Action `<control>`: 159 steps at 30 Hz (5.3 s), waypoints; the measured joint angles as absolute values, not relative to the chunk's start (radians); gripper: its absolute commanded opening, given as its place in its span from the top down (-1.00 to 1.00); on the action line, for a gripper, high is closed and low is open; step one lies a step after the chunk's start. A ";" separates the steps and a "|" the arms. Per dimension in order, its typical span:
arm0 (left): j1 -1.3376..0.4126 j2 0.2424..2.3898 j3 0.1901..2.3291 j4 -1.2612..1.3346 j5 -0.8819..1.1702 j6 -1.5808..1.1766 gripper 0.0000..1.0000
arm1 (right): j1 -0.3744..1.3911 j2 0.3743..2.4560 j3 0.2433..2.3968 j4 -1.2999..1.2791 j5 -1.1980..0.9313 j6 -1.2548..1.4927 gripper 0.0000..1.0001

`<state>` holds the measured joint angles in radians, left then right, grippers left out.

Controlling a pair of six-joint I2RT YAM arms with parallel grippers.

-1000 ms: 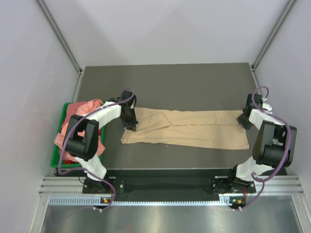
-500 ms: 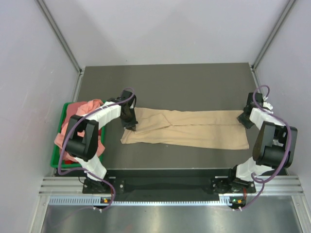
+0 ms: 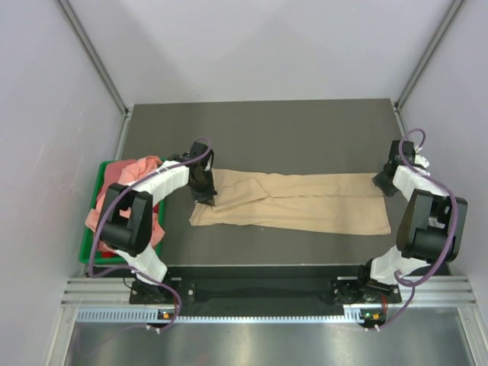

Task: Fold and stack the t-shirts
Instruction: Fold the tshirt

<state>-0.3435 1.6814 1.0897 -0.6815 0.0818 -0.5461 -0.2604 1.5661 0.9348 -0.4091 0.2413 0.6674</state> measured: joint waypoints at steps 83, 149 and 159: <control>-0.349 1.658 1.124 -0.772 -0.012 -0.546 0.78 | -0.280 1.596 0.896 -0.364 0.171 0.576 0.73; -0.316 1.898 1.511 -0.842 -0.043 -0.519 0.35 | -0.201 1.271 0.872 -0.271 -0.079 0.586 0.22; -0.222 1.995 1.525 -0.801 0.022 -0.468 0.21 | -0.047 1.245 0.871 -0.302 -0.083 0.576 0.20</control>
